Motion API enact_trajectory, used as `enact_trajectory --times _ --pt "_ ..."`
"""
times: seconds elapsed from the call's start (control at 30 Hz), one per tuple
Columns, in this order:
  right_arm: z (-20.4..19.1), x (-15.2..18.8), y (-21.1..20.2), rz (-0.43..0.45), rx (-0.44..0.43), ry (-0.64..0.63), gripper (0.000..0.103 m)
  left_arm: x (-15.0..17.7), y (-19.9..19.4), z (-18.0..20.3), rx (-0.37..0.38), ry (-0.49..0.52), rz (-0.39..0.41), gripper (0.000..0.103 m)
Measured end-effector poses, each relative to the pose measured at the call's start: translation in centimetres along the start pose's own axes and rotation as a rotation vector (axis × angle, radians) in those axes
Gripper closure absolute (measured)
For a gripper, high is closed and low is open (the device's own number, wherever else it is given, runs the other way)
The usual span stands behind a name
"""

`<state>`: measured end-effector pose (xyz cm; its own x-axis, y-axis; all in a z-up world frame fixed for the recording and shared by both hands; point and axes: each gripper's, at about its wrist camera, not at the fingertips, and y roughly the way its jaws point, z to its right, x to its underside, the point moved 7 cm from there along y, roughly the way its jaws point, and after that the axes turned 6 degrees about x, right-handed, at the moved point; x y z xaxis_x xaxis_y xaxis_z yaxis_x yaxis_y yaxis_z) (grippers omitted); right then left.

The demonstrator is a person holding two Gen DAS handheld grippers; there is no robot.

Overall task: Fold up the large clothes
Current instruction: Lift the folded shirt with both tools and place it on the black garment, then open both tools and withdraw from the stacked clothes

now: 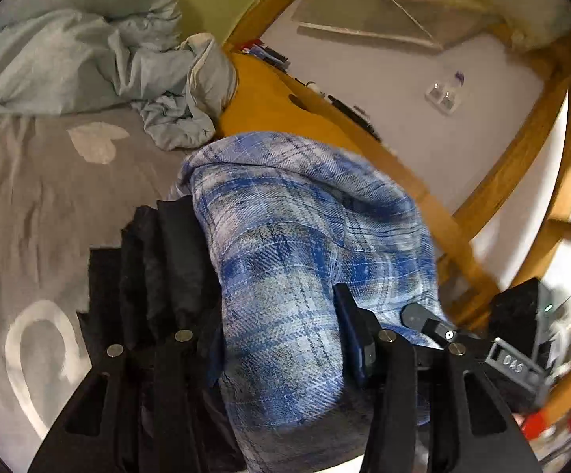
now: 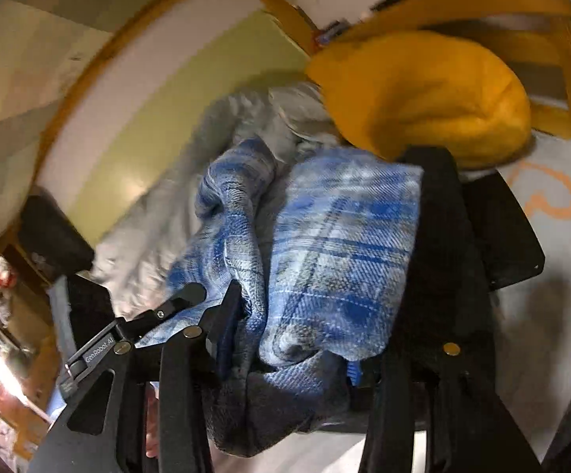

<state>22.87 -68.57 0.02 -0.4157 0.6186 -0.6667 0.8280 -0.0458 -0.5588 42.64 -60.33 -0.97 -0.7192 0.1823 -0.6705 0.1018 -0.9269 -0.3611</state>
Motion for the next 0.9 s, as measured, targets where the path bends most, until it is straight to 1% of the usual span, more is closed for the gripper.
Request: enact_trajectory --times 0.03,0.07,0.13,0.17,0.2,0.27,0.33,0.4,0.47,0.53,0.6,0.67,0.73,0.8,0.87,0.9 --pt "0.4 0.0 0.4 0.006 0.02 -0.018 0.061 0.3 0.4 -0.2 -0.029 0.038 0.002 0.045" --pt "0.5 0.4 0.8 0.017 0.061 -0.049 0.058 0.6 0.5 -0.5 -0.071 0.075 0.007 0.041" --pt "0.6 0.8 1.1 0.037 0.146 -0.097 0.053 1.0 0.4 -1.2 -0.173 0.13 0.029 0.013" --pt "0.6 1.0 1.0 0.048 0.183 -0.105 0.049 1.2 -0.2 -1.3 -0.229 0.168 0.056 0.009" --pt "1.1 1.1 0.9 0.058 0.206 -0.107 0.039 0.9 -0.8 -1.3 -0.253 0.196 0.08 0.009" --pt "0.9 0.9 -0.4 0.107 0.28 -0.127 0.029 0.4 -3.2 -0.6 -0.28 0.213 0.127 0.009" --pt "0.5 0.9 -2.5 0.171 0.344 -0.179 0.025 -0.3 -6.0 0.2 -0.307 0.245 0.181 0.004" --pt "-0.9 1.3 -5.3 0.235 0.377 -0.225 0.01 -0.5 -9.3 1.7 -0.348 0.351 0.223 0.003" --pt "-2.8 2.2 -8.3 0.321 0.388 -0.252 0.0 -0.1 -12.3 3.5 -0.381 0.451 0.254 0.002" --pt "-5.0 3.6 -10.5 0.364 0.393 -0.286 0.0 1.0 -15.7 4.7 -0.395 0.508 0.275 0.0" --pt "-7.1 5.3 -11.6 0.389 0.413 -0.32 0.0 2.1 -18.3 5.2 -0.383 0.511 0.286 0.0" --pt "-9.2 7.3 -12.7 0.416 0.43 -0.34 0.0 3.7 -20.9 5.0 -0.392 0.507 0.315 0.0" --pt "-10.7 8.9 -12.4 0.412 0.431 -0.347 0.0 5.5 -23.0 4.2 -0.41 0.506 0.337 0.0" --pt "-11.9 10.9 -12.1 0.401 0.421 -0.336 0.0 7.1 -24.5 3.3 -0.425 0.5 0.338 0.0" --pt "-12.6 12.8 -11.9 0.391 0.376 -0.306 0.0 8.4 -25.5 2.0 -0.44 0.478 0.349 0.0" --pt "-12.7 13.8 -11.4 0.372 0.355 -0.294 0.0 9.0 -25.8 1.0 -0.441 0.46 0.351 0.0"
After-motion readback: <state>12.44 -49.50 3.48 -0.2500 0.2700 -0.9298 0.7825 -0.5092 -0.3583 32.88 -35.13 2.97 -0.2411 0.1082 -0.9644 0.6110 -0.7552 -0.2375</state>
